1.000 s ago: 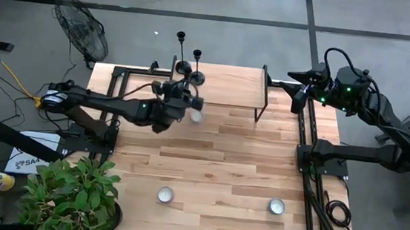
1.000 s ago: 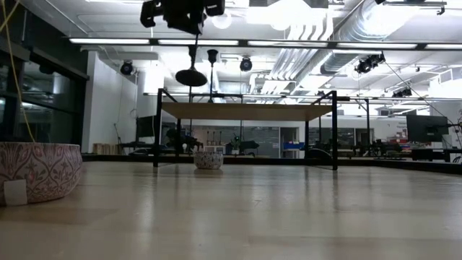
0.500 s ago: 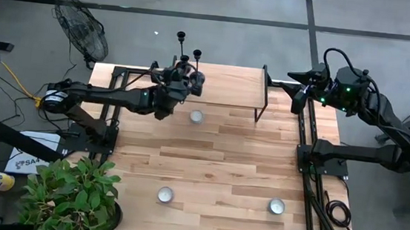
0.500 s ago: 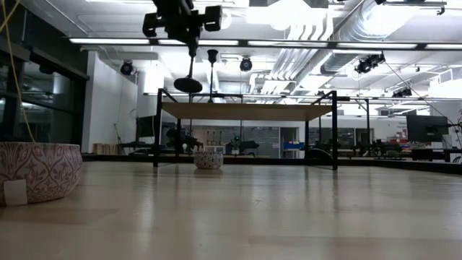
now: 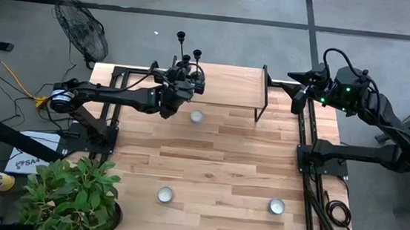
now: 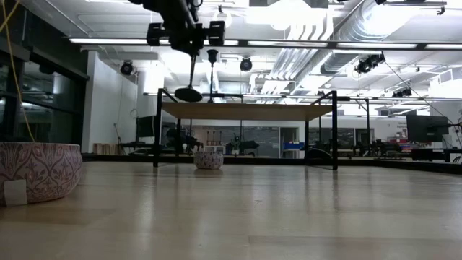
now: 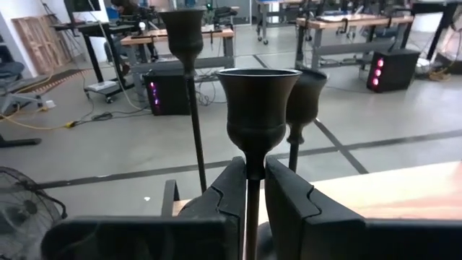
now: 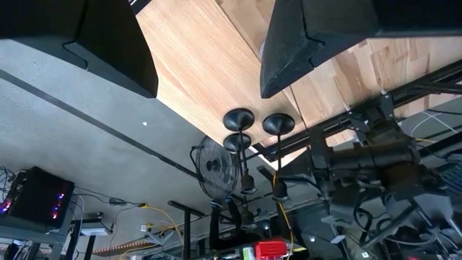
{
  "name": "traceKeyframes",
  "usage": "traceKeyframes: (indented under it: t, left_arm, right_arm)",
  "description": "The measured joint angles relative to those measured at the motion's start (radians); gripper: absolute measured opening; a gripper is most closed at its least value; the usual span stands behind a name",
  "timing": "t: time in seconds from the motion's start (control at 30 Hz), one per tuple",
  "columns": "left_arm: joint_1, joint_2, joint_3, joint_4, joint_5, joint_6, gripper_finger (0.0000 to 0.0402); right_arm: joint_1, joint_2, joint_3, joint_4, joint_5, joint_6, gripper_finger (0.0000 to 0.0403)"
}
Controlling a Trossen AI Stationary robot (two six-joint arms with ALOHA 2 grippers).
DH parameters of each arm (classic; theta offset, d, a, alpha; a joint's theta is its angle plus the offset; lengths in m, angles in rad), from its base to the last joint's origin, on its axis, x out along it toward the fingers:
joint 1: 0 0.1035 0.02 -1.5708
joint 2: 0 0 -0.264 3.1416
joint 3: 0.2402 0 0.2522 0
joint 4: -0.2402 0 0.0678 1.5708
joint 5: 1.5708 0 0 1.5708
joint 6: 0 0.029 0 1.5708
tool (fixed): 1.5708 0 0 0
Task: Pick & Place candle stick holders
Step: Put the black candle holder on the shelf
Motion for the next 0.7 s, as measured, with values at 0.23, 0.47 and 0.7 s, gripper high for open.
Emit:
traceKeyframes:
  t: [0.23, 0.47, 0.7]
  left_arm:
    - [0.001, 0.007, -0.044, 0.051, -0.03, -0.029, 0.0032]
    - [0.001, 0.007, -0.108, 0.146, -0.057, -0.038, 0.0032]
    - [0.006, 0.007, -0.108, 0.151, -0.052, 0.042, 0.0033]
  right_arm:
    - [0.0, 0.0, 0.0, -0.007, 0.0, 0.0, 0.024]
    - [0.0, 0.0, 0.0, -0.021, 0.0, 0.0, 0.024]
    - [0.0, 0.001, 0.0, -0.022, 0.0, 0.0, 0.024]
